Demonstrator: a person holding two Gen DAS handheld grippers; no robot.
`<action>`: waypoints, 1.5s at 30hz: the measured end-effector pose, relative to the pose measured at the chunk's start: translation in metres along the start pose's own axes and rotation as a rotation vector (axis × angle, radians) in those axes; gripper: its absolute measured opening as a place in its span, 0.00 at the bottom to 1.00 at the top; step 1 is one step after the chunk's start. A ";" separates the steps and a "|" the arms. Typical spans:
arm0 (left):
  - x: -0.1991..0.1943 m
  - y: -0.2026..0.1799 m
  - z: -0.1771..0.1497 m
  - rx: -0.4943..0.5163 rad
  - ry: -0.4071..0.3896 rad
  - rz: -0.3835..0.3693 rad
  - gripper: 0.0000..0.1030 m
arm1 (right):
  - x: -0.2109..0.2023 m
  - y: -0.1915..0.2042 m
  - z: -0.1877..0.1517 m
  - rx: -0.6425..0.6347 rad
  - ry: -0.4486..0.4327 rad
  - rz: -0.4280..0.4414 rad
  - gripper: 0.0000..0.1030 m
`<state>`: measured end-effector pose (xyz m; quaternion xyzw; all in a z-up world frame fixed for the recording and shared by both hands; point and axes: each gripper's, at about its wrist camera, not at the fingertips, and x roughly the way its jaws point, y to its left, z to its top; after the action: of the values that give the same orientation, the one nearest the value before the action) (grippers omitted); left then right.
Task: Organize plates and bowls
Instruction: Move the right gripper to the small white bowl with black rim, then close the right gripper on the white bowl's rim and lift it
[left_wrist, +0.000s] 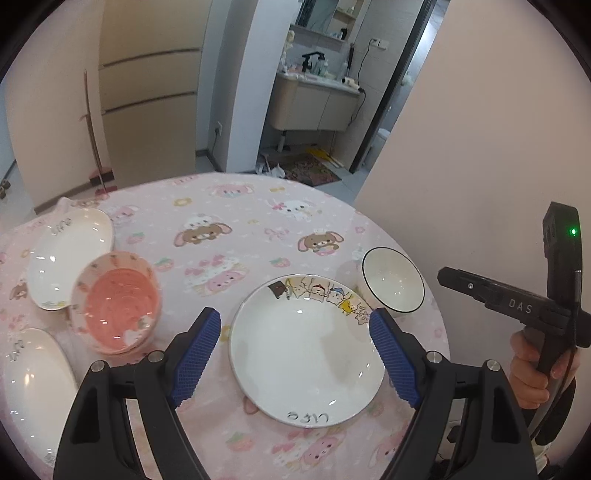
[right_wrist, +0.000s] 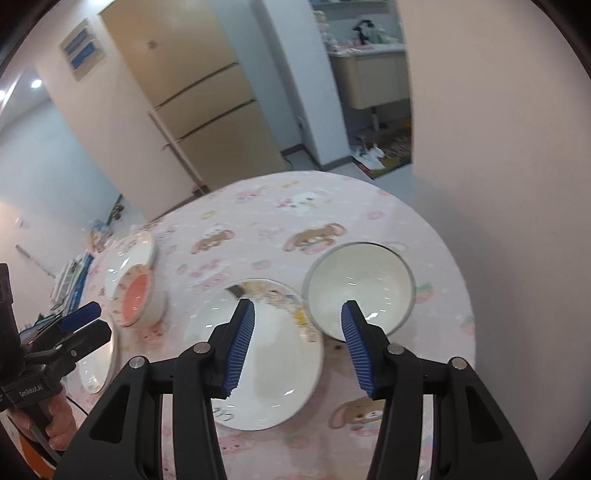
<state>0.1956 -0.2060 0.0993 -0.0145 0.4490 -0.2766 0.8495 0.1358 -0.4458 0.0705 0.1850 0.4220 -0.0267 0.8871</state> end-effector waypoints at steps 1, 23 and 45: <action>0.011 -0.003 0.003 0.004 0.017 -0.016 0.82 | 0.005 -0.009 0.001 0.016 0.012 -0.010 0.48; 0.195 -0.064 0.047 0.076 0.293 -0.109 0.76 | 0.087 -0.092 0.018 0.113 0.146 -0.117 0.48; 0.251 -0.083 0.039 0.126 0.436 -0.112 0.37 | 0.136 -0.102 0.014 0.148 0.292 -0.090 0.21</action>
<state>0.2991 -0.4061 -0.0436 0.0736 0.6025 -0.3473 0.7148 0.2130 -0.5311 -0.0559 0.2326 0.5512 -0.0703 0.7982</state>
